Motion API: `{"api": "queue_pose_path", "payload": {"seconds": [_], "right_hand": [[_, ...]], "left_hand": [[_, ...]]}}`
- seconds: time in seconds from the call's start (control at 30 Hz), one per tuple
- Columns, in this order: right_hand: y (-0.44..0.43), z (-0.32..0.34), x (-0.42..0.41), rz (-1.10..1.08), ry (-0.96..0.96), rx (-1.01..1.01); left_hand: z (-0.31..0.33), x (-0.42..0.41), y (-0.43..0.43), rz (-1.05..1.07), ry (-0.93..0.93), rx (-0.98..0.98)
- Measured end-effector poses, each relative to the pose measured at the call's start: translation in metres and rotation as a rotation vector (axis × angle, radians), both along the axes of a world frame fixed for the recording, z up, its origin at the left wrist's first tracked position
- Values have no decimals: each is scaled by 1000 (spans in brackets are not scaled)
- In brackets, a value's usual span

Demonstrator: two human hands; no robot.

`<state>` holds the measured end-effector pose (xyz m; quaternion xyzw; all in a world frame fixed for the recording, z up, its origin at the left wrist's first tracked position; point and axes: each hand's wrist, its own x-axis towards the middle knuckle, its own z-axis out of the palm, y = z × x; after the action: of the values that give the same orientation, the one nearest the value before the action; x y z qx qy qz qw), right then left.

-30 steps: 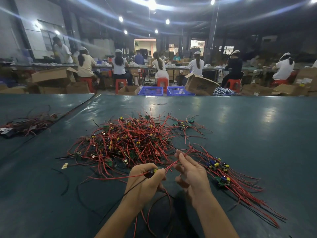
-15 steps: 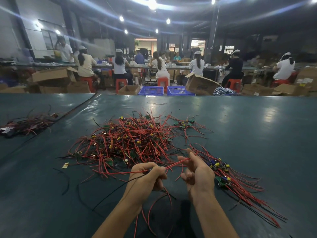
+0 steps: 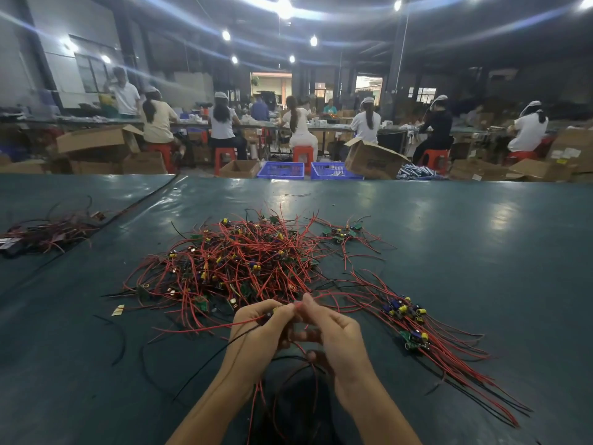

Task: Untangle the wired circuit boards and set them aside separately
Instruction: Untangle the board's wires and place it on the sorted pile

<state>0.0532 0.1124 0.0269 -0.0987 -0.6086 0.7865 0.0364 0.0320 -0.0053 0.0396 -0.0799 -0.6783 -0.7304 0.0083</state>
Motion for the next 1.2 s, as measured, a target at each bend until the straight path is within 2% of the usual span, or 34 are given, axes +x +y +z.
{"api": "queue_pose_path", "payload": {"seconds": [0.1,0.3,0.4,0.53,0.67,0.87,1.03,1.2], "right_hand": [[-8,0,2,-50,37,33],[0,-1,-3,-185,60,-31],[9,2,-4,-306,81,-96],[13,0,-5,-395,93,-118],[12,-2,-5,-407,105,-76],[7,-5,-6,-286,119,-42],[22,-3,-10,-441,80,-190],[48,5,-16,-669,50,-440]], "left_hand": [[-3,0,2,-20,11,-33],[0,4,4,-118,-81,14],[1,3,4,-98,-133,59],[1,2,4,-63,-67,76],[0,1,3,-44,-129,245],[1,-4,-2,-55,-215,413],[1,-7,-7,-138,-265,475],[2,-4,-8,-212,-242,456]]}}
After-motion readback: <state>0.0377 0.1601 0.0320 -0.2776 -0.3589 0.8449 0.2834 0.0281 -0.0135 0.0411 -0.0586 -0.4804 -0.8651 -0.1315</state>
